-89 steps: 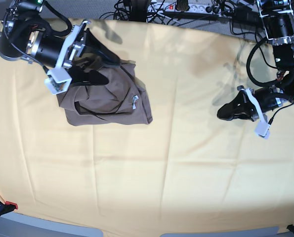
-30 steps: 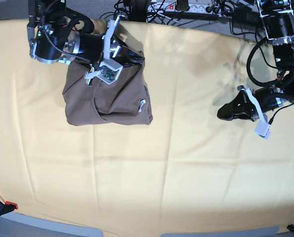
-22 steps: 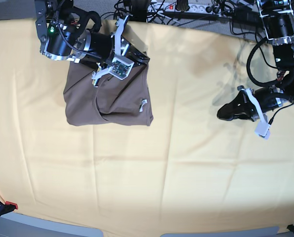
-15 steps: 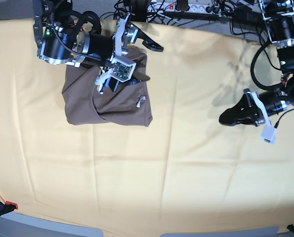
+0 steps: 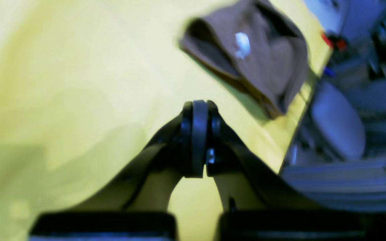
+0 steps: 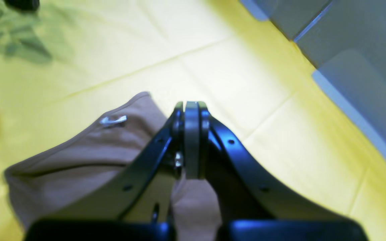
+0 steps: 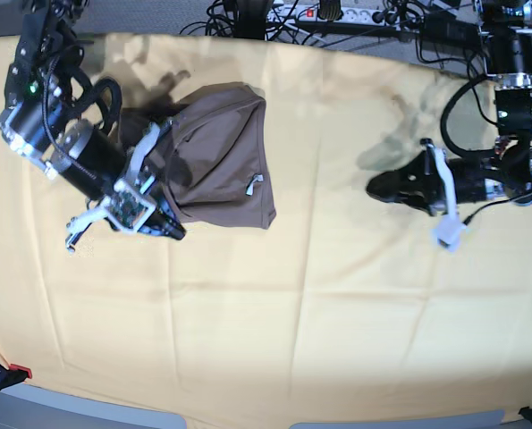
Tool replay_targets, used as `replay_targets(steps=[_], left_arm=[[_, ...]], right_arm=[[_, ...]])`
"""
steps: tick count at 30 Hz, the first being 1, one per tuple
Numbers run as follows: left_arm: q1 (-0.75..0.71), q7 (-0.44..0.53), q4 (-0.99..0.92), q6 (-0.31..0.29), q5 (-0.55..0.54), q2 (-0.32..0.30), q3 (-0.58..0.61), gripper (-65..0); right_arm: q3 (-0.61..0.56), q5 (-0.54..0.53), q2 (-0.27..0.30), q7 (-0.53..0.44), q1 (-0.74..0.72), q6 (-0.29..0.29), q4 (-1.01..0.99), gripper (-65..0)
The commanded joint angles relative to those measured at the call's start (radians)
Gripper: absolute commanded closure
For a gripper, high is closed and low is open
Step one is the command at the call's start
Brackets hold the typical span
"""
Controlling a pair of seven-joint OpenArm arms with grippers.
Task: Fold the T-shirt properly
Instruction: 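Grasp the bundle's sides with both grippers and lift it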
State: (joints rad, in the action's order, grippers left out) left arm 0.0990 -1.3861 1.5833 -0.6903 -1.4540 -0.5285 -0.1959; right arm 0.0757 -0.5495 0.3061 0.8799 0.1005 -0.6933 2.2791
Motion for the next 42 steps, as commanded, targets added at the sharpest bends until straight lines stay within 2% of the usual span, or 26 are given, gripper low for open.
replay_targets(steps=[1,4,6,10,16,22,25,30,36,42], left_arm=[[0.018,0.008,0.051,-0.008,-0.030,-0.014,0.029,0.0],[0.018,0.009,0.168,-0.008,-0.025,-0.014,0.152,0.0],[0.018,0.016,0.251,-0.008,0.015,-0.014,0.226,0.0],[0.018,0.090,0.373,-0.008,0.133,-0.005,0.358,0.0],[0.015,0.194,0.385,-0.008,0.373,0.082,0.571,0.0],[0.015,0.266,0.385,-0.008,0.574,0.164,0.760,0.0],[0.015,0.318,0.366,-0.008,0.679,0.196,0.798,0.0],[0.015,0.357,0.246,-0.008,0.717,0.271,0.800,0.0],[0.031,0.447,0.127,-0.008,0.839,0.349,0.800,0.0],[0.066,0.450,0.115,0.008,0.946,0.367,0.800,0.0]], right_arm=[[0.003,0.000,0.023,-0.013,-0.025,0.002,-0.019,0.0],[0.003,-0.003,0.055,-0.016,-0.071,0.001,-0.116,0.0],[0.003,-0.012,0.072,-0.016,-0.102,0.001,-0.188,0.0],[0.003,-0.053,0.098,-0.016,-0.168,-0.005,-0.368,0.0],[-0.001,-0.090,0.113,-0.008,-0.270,-0.005,-0.636,0.0],[-0.103,-0.049,0.113,-0.002,-0.323,-0.005,-0.771,0.0],[-0.164,-0.017,0.121,-0.002,-0.331,-0.005,-0.792,0.0],[-0.238,0.014,0.169,-0.005,-0.333,-0.005,-0.798,0.0],[-0.251,0.005,0.217,-0.005,-0.332,-0.005,-0.798,0.0],[-0.255,-0.031,0.235,-0.002,-0.314,-0.005,-0.798,0.0]])
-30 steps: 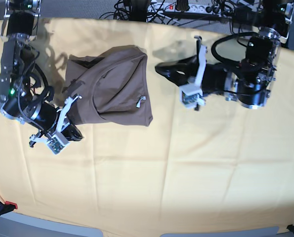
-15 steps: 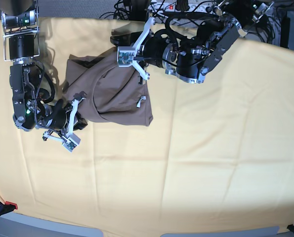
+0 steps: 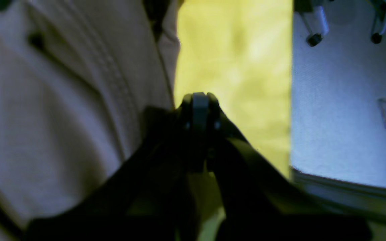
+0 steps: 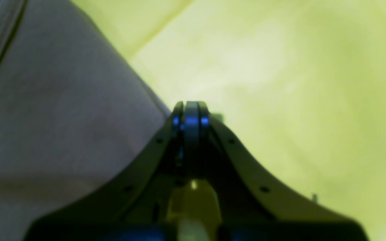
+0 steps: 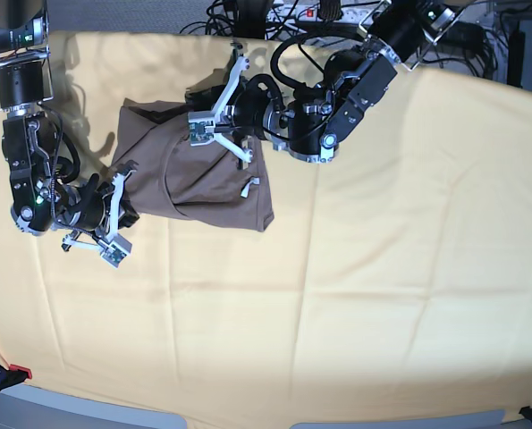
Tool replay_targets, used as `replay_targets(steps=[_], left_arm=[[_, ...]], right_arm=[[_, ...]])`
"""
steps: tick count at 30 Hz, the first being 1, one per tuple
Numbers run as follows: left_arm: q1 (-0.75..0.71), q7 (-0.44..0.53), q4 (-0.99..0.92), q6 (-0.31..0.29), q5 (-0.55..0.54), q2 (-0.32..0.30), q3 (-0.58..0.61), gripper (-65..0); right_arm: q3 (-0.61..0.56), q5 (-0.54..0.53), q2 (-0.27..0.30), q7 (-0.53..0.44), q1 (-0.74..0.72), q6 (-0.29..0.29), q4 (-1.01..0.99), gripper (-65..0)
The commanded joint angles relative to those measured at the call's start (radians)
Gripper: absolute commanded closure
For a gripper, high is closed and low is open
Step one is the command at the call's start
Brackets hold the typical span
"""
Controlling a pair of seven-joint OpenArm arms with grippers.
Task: Fold the T-shirt properly
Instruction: 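Grasp the bundle's sides with both grippers and lift it, then lower the bundle onto the table and open both grippers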
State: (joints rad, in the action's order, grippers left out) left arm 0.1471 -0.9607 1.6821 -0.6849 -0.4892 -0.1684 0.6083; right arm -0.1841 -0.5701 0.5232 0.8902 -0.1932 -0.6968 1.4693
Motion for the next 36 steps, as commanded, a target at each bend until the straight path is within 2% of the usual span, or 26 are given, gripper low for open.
replay_targets(steps=[1,4,9,13,15,17,20,22,25,31,36], left_arm=[[0.023,0.025,0.016,0.007,-0.006,0.007,-0.004,0.0],[0.038,0.025,0.015,0.009,0.016,-0.025,-0.004,0.0],[0.072,0.026,0.014,0.009,0.022,-0.122,-0.004,0.0],[0.100,0.038,0.014,0.009,0.022,-0.196,-0.005,0.0],[0.099,0.069,0.011,0.009,0.022,-0.219,-0.005,0.0],[0.101,0.100,-0.014,0.009,0.041,-0.219,-0.005,0.0],[0.115,0.215,-0.074,0.010,0.114,-0.210,-0.005,0.0],[0.137,0.272,-0.122,0.044,0.153,-0.201,-0.005,0.0],[0.187,0.321,-0.204,0.089,0.200,-0.176,-0.005,0.0],[0.314,0.389,-0.382,0.083,0.201,-0.126,-0.004,0.0],[0.381,0.436,-0.457,0.079,0.210,-0.093,-0.004,0.0]], right_arm=[[-0.001,-0.026,0.019,-0.008,-0.016,-0.001,0.012,0.0],[-0.037,-0.032,0.027,0.033,-0.015,-0.001,0.012,0.0],[-0.092,-0.053,0.067,0.051,-0.015,-0.001,0.013,0.0],[-0.091,-0.146,0.104,0.078,-0.015,-0.001,0.013,0.0],[-0.091,-0.224,0.115,0.136,-0.015,-0.001,0.013,0.0],[-0.091,-0.301,0.117,0.202,-0.014,-0.001,0.013,0.0],[-0.091,-0.416,0.117,0.278,-0.014,-0.001,0.013,0.0],[-0.091,-0.466,0.117,0.301,-0.014,-0.001,0.013,0.0],[-0.090,-0.505,0.127,0.307,0.002,-0.001,0.013,0.0],[-0.069,-0.585,0.139,0.307,0.076,-0.001,0.013,0.0],[0.035,-0.591,0.137,0.309,0.165,-0.001,0.018,0.0]])
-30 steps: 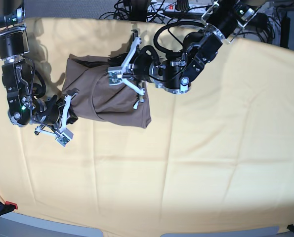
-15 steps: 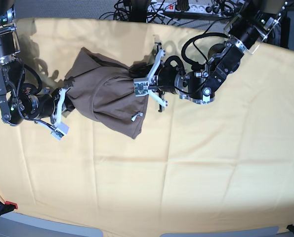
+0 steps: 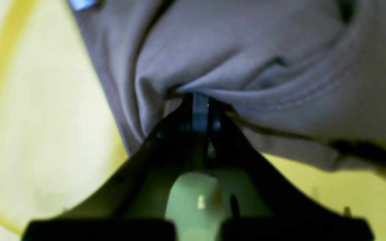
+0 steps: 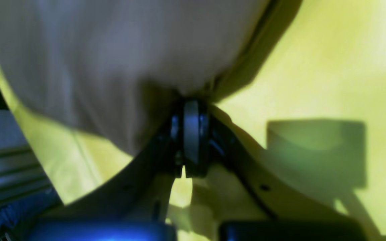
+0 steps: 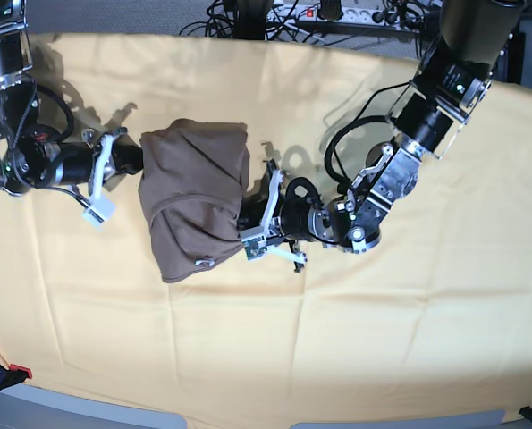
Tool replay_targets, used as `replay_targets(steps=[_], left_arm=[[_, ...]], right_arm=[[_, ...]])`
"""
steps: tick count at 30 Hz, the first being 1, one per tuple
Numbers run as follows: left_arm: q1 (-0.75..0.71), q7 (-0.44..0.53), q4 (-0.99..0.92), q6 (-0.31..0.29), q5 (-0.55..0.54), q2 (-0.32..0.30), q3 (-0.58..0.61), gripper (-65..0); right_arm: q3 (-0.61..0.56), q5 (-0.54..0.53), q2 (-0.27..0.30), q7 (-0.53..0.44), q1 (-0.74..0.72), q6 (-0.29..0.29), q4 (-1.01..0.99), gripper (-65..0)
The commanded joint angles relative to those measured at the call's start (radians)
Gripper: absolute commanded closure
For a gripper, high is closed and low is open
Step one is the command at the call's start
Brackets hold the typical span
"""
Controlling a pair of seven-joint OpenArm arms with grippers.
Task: Fold the T-shirt properly
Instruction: 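Lower the bundle onto the table and open both grippers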
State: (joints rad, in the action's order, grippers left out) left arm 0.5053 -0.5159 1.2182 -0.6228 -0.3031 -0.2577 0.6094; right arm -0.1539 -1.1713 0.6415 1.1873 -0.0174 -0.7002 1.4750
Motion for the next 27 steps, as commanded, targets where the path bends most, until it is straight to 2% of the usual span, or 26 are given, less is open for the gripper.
replay_targets(steps=[1,5,11,14,17,19,22,24,27], left_arm=[[0.029,0.001,0.002,0.017,0.031,0.000,-0.005,0.0],[0.050,0.031,0.002,0.017,0.067,0.000,-0.005,0.0],[0.119,0.027,0.003,0.017,0.066,0.000,-0.006,0.0],[0.154,0.003,0.004,0.017,0.055,0.000,-0.010,0.0],[0.181,-0.087,0.011,0.017,0.002,0.000,-0.010,0.0],[0.189,-0.188,0.021,0.017,-0.055,0.000,-0.010,0.0],[0.190,-0.290,0.030,0.021,-0.115,-0.008,-0.010,0.0],[0.190,-0.296,0.030,0.047,-0.150,-0.021,-0.011,0.0],[0.190,-0.295,0.030,0.055,-0.187,-0.034,-0.038,0.0]], right_arm=[[0.038,0.002,0.018,0.011,0.011,0.002,0.018,0.0],[0.195,-0.030,0.004,0.011,0.099,0.002,0.058,0.0],[0.385,-0.038,-0.080,0.011,0.193,0.002,0.146,0.0],[0.431,-0.037,-0.126,0.011,0.206,0.002,0.191,0.0],[0.449,-0.037,-0.155,0.009,0.205,0.002,0.208,0.0],[0.449,0.000,-0.179,-0.002,0.206,0.002,0.208,0.0],[0.449,0.144,-0.235,-0.066,0.205,0.002,0.208,0.0],[0.449,0.239,-0.266,-0.131,0.205,0.002,0.208,0.0],[0.447,0.255,-0.298,-0.143,0.206,0.002,0.208,0.0]])
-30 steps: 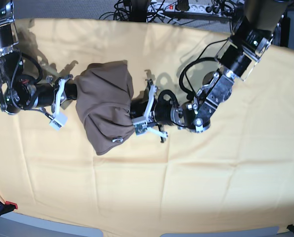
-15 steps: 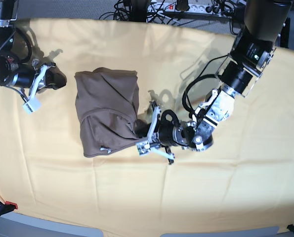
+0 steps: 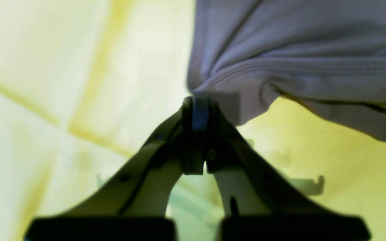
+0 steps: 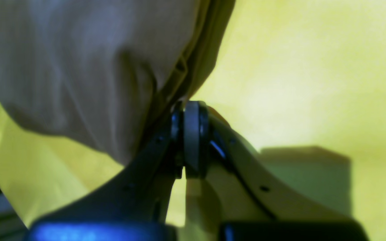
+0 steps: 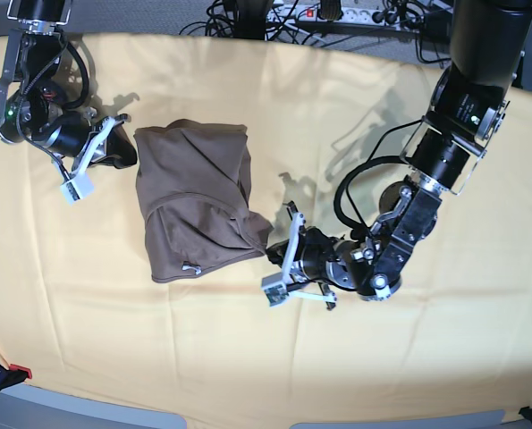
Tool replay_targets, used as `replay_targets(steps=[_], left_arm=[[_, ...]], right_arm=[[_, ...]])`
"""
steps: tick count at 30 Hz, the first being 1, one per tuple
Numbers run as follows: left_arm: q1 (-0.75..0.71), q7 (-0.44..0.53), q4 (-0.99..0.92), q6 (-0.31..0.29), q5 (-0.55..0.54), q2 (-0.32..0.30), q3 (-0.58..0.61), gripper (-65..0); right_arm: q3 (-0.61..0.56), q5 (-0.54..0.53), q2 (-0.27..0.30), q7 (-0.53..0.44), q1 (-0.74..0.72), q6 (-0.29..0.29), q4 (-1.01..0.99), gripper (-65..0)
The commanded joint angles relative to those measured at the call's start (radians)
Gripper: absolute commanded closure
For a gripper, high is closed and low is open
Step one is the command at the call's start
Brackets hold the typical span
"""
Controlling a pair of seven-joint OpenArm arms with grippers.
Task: Fold the T-shirt properly
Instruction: 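Lower the bundle onto the table and open both grippers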
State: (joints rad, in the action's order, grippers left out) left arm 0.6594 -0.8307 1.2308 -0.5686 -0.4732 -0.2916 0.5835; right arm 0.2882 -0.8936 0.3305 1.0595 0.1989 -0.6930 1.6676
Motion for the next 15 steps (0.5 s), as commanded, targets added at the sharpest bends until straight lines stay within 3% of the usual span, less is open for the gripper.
replay_targets(steps=[1,4,8,11,15], left_arm=[[0.035,0.019,0.018,0.000,-0.032,-0.002,-0.028,0.0],[0.031,0.015,0.018,-0.006,-0.131,-0.017,-0.100,0.0],[0.009,-0.029,0.018,-0.086,-0.270,-0.024,-0.254,0.0],[-0.011,-0.108,0.017,-0.130,-0.380,-0.024,-0.366,0.0],[-0.040,-0.250,0.018,-0.130,-0.526,-0.025,-0.473,0.0]], right_arm=[[0.004,-0.033,0.003,-0.008,-0.010,-0.005,0.015,0.0],[0.004,-0.146,-0.026,0.072,-0.007,-0.005,0.015,0.0],[0.004,-0.330,-0.054,0.212,0.004,-0.005,0.015,0.0],[0.005,-0.363,-0.056,0.245,0.012,-0.005,0.016,0.0],[0.009,-0.356,-0.044,0.243,0.002,-0.005,0.016,0.0]])
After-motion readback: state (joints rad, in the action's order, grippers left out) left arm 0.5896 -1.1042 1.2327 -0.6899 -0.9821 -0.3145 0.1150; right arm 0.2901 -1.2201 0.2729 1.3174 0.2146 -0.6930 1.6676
